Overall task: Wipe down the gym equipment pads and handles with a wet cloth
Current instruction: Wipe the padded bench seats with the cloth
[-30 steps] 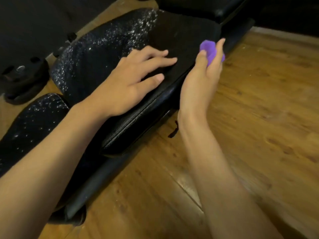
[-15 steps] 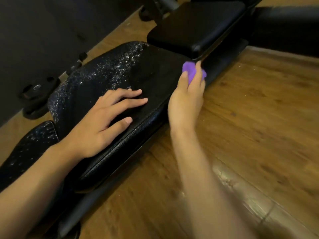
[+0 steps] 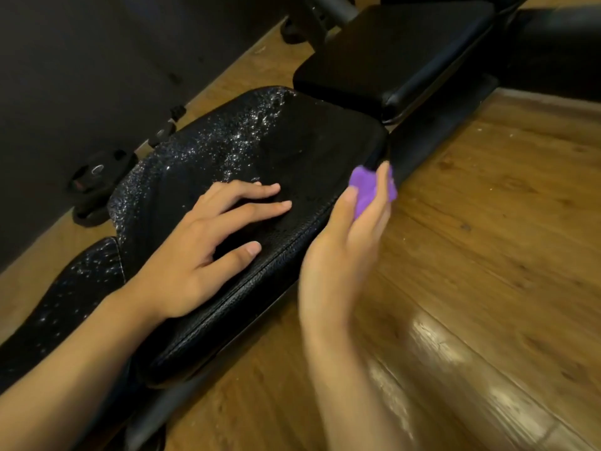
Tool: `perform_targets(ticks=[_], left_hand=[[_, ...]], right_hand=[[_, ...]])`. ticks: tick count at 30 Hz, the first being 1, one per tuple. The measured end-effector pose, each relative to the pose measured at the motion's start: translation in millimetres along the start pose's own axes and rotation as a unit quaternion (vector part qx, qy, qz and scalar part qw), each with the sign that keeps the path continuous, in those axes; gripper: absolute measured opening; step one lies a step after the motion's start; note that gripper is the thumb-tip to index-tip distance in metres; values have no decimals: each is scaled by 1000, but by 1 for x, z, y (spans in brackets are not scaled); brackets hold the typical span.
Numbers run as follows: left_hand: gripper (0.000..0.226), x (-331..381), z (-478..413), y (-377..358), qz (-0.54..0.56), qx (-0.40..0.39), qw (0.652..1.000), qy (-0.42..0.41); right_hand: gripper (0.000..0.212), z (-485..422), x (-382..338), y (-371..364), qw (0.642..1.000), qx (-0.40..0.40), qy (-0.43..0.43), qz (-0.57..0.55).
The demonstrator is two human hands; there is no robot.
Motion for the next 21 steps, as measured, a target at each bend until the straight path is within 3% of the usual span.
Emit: perform_targets(ticks=[3,7,10,12,15,17,21], left_hand=[[50,0,1,-1,5,-1,1000,0],[50,-1,5,-3,15,-4,1000,11],[50,-1,4,-3,19,4,1000,14],[50,-2,3,-3,16,4,1000,12],[50,-3,5,-2,13,5,1000,12],[52,-3,5,-1,15,3,1000,11],[53,-2,7,-3,15,-1,1000,15]], right_hand=[[57,73,-4,10,999,3,38,6],[50,-31,-8,-4,998,-22,43,38],[45,-98,-12,-17,999,-37,-18,10],[44,-78,-9,-15,1000,-16,-15,-3],[49,23,-2,-1,997,41,46,41],[55,79,-1,1,998,34,42,41],[54,49,-5,0,998,18,50,36]])
Point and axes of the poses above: each hand's wrist, its own z-axis away from the middle knuckle, its own y-axis out of the back of the hand, x = y × z, the point moved 2 cm from there along -z, towards the middle knuckle, and after that the axes turned 9 degrees about x, right-handed, at the moved point
